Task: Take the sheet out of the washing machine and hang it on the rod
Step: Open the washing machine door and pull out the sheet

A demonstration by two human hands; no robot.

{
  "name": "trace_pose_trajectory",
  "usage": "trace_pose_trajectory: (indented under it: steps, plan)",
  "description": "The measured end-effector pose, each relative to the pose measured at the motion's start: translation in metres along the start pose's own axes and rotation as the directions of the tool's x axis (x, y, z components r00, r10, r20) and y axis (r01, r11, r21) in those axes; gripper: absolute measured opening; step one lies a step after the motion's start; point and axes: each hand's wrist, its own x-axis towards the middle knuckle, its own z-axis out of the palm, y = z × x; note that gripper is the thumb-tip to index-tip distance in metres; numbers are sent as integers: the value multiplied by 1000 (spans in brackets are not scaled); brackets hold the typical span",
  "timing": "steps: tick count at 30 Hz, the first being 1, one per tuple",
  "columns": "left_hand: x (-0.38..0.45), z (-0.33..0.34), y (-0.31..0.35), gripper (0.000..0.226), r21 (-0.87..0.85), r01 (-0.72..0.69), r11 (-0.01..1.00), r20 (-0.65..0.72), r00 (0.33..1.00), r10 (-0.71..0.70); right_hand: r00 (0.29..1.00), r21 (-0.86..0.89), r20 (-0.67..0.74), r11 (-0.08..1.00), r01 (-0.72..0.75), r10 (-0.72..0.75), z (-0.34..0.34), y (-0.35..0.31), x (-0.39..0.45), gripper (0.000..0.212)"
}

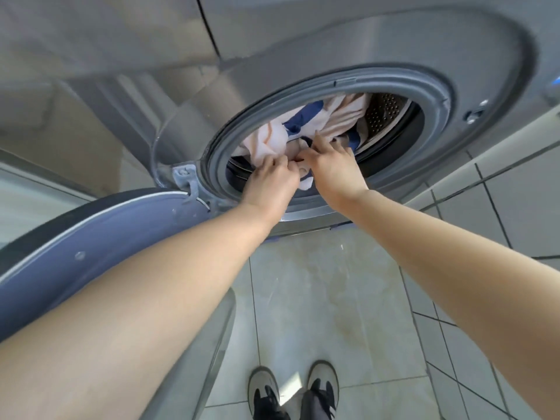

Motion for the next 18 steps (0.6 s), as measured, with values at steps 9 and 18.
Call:
trace_pose_trajectory:
  steps: [9, 18]
  plan:
    - [-108, -38, 38, 37, -718, 213, 663, 65, 969, -240, 964, 508, 111, 820, -265, 243, -60, -11, -119, 30]
    - [-117, -37, 38, 68, -518, 832, -198, 811, 404, -423, 968, 635, 114, 734, -243, 222, -80, -37, -175, 38]
